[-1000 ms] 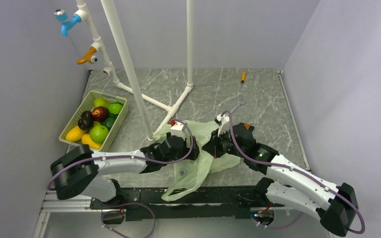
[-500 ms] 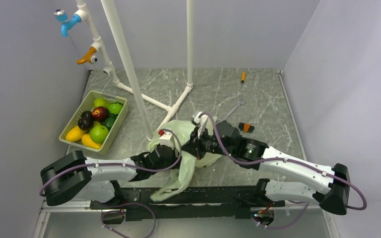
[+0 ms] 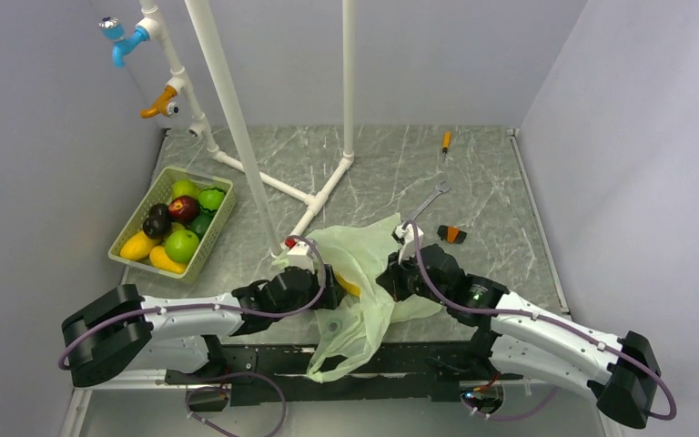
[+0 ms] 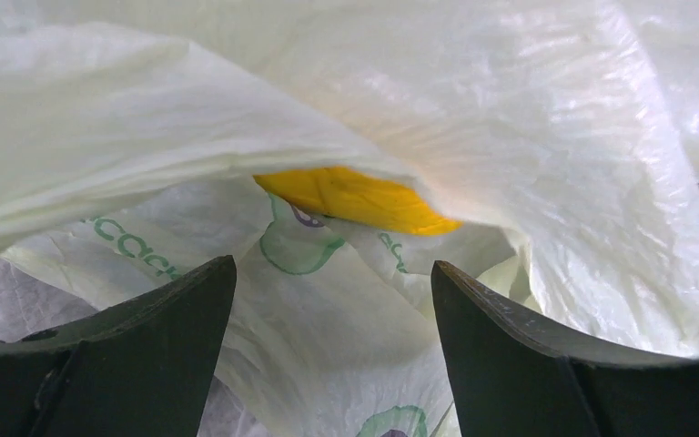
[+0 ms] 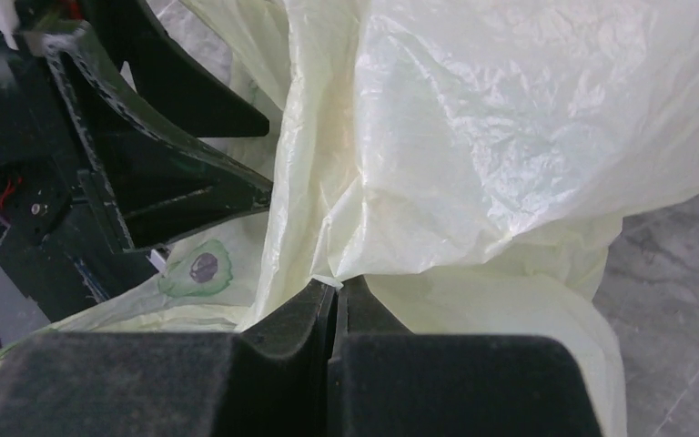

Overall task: Take the fake fruits out of the plastic bag
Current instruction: Take out the fake fruit from the plastic bag.

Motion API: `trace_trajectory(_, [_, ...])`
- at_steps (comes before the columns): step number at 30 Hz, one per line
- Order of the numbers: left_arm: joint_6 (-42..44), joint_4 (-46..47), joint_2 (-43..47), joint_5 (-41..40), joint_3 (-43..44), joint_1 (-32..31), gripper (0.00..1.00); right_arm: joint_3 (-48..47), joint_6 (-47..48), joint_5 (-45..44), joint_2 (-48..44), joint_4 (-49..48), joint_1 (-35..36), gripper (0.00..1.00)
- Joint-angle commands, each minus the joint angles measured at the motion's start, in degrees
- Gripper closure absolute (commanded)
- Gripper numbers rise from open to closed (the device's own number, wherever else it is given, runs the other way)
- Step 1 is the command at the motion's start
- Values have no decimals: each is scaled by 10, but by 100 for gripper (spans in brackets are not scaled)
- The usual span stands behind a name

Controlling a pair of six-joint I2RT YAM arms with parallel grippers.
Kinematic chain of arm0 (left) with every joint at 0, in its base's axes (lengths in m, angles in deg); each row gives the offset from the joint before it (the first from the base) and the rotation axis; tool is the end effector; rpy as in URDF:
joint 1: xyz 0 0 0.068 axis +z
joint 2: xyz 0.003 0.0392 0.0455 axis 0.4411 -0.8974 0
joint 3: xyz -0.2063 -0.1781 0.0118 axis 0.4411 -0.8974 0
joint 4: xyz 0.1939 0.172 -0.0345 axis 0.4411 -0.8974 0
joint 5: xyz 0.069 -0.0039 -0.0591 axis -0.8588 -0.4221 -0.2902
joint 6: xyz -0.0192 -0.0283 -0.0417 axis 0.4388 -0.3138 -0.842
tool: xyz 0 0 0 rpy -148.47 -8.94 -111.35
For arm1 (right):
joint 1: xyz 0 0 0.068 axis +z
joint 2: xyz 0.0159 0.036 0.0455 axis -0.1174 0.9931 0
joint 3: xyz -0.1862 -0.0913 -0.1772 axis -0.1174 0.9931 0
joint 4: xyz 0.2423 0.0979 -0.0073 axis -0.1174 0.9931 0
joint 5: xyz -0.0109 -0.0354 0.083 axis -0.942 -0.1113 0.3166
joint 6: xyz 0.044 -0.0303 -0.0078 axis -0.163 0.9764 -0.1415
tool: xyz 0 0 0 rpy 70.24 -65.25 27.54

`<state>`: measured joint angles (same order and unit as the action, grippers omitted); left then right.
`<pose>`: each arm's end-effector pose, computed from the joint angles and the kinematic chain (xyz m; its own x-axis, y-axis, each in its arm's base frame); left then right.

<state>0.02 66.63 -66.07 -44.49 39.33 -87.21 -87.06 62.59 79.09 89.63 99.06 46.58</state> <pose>0.1160 -0.1894 0.1567 -0.7249 -0.1937 -0.6611 0.2739 0.7995 -0.5346 0.1134 0.1498 0.2344 -0.5764 -0.1310 -0.8066 -0.6053 0.7315 0.3138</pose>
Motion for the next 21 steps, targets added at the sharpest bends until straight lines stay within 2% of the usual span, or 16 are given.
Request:
trace_trajectory(1, [-2, -2, 29, 5, 9, 1, 15, 11, -67, -3, -23, 4, -4, 100])
trace_trajectory(5, [9, -15, 48, 0, 17, 1, 13, 21, -95, -29, -32, 32, -4, 100])
trace_trajectory(10, [-11, -48, 57, 1, 53, 2, 17, 12, -98, -29, -46, 42, -4, 100])
trace_trajectory(14, [-84, -87, 38, 2, 91, 2, 31, -2, -91, -29, -41, 41, -4, 100])
trace_trajectory(19, [-130, -45, 35, 6, 70, 2, 38, -30, -82, -30, -37, 32, -4, 100])
trace_trajectory(21, [-144, -33, 38, 1, 55, 1, 46, -42, -78, -36, -39, 25, -4, 100])
